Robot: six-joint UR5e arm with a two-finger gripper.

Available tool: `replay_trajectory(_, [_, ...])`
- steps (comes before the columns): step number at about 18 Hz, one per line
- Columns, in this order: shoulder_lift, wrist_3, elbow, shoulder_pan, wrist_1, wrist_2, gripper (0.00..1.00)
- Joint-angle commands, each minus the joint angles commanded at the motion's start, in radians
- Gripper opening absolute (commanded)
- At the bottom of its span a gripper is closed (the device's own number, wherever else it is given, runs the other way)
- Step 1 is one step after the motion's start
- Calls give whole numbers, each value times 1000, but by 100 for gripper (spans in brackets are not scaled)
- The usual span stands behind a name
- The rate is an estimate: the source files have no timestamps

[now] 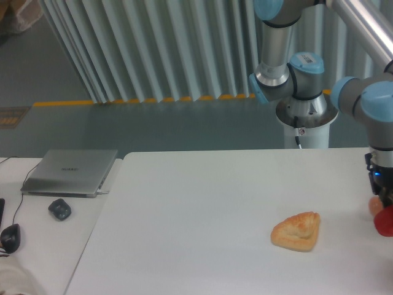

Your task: Place the red peppers in a basket

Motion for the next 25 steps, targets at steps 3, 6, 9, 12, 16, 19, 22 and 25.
replay_trajectory(3, [-8, 12, 9, 31, 31, 0, 36])
replay_trajectory(6, [-32, 11, 35, 46, 44, -2, 36])
replay_trajectory(9, [-61, 11, 69, 60, 64, -2, 36])
replay_trajectory(12, [-89, 12, 89, 62, 94, -2, 36])
replay_trajectory(16, [-120, 12, 92, 75, 129, 0, 36])
replay_trajectory(19, [-129, 12, 97, 88, 133, 0, 36])
replay_trajectory(22, [-132, 14, 97, 94, 137, 0, 36])
replay_trajectory(25, [-140, 12, 100, 94, 137, 0, 47])
